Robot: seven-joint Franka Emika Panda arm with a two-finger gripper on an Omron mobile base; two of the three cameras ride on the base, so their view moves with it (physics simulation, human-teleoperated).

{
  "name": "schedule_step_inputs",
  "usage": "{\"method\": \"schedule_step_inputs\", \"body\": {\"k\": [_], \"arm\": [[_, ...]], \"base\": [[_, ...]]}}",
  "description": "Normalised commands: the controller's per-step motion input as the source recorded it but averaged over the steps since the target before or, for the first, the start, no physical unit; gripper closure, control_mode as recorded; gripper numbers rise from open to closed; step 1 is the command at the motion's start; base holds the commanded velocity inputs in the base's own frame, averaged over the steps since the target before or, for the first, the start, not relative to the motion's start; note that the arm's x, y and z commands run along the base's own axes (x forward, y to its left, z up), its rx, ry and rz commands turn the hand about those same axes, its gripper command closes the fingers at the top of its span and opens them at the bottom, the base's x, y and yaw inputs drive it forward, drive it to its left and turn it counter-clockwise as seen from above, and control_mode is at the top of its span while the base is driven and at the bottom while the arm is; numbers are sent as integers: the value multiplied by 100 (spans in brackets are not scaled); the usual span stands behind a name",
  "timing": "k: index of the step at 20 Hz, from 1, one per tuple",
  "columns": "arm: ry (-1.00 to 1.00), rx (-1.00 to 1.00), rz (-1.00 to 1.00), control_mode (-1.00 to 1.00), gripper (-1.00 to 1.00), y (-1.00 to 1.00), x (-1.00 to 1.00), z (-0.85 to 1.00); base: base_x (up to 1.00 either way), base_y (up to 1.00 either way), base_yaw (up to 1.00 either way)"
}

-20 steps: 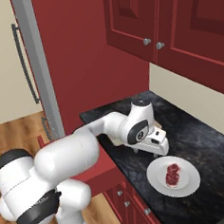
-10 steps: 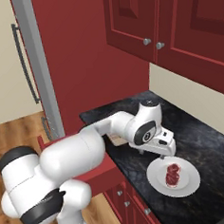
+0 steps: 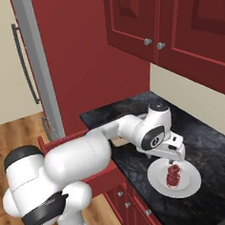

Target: Pick up the knife from the drawer and place it on the cutting board. Then place the meat from the plate to the cutting board.

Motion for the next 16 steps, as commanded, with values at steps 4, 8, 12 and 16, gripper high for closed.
{"method": "schedule_step_inputs", "body": {"k": [4, 8, 12, 16], "arm": [[0, 0, 0, -100, -100, -36, -17, -3], [0, 0, 0, -100, -100, -29, -8, -3], [0, 0, 2, -100, -100, -10, 0, -5], [0, 0, 4, -100, -100, 0, 0, -6]], "base": [[0, 0, 0], [0, 0, 0], [0, 0, 0], [0, 0, 0]]}}
